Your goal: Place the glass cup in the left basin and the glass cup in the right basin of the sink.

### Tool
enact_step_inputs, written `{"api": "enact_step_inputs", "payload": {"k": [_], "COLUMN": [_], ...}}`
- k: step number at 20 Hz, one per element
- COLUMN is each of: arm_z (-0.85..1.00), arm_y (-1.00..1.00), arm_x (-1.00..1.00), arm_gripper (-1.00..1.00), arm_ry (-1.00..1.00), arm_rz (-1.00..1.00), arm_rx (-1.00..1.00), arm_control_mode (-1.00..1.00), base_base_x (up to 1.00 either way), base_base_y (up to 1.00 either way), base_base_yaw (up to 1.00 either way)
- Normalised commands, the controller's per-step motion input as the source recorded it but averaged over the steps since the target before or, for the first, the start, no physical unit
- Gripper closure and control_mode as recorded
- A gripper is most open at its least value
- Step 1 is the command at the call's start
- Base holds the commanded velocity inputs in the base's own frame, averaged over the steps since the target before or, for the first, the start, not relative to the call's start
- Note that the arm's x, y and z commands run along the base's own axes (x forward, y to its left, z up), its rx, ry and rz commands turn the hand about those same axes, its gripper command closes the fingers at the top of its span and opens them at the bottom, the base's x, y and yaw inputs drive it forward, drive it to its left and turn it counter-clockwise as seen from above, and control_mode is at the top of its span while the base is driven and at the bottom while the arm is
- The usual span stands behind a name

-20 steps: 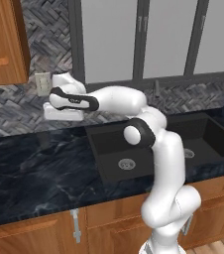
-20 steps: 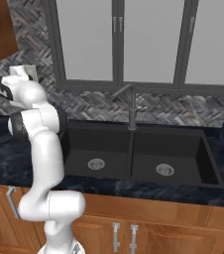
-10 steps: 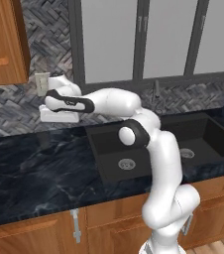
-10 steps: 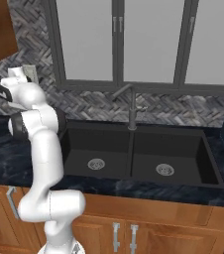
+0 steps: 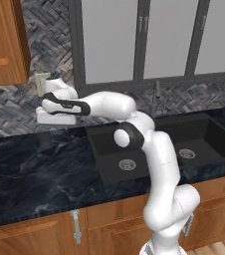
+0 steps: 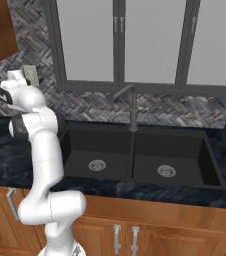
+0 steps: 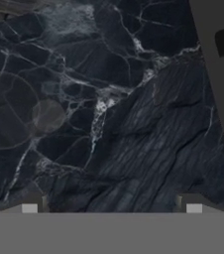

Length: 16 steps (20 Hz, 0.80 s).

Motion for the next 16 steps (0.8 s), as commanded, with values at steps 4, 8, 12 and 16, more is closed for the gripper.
{"api": "enact_step_inputs", "payload": {"k": [4,8,12,16], "arm_z": [-0.05,-0.01,-0.04,-0.07], "arm_y": [0.07,0.01,0.11,0.1], "arm_x": [0.14,0.14,0.15,0.23], "arm_gripper": [-1.0,-1.0,-1.0,-1.0], "arm_ry": [0.0,0.0,0.0,0.0], "arm_rz": [0.0,0.0,0.0,0.0], "arm_rx": [0.0,0.0,0.0,0.0], "arm_control_mode": [-1.0,-1.0,-1.0,-1.0], "base_base_x": [0.0,0.0,0.0,0.0], "base_base_y": [0.0,0.0,0.0,0.0], "base_base_yaw": [0.0,0.0,0.0,0.0]}}
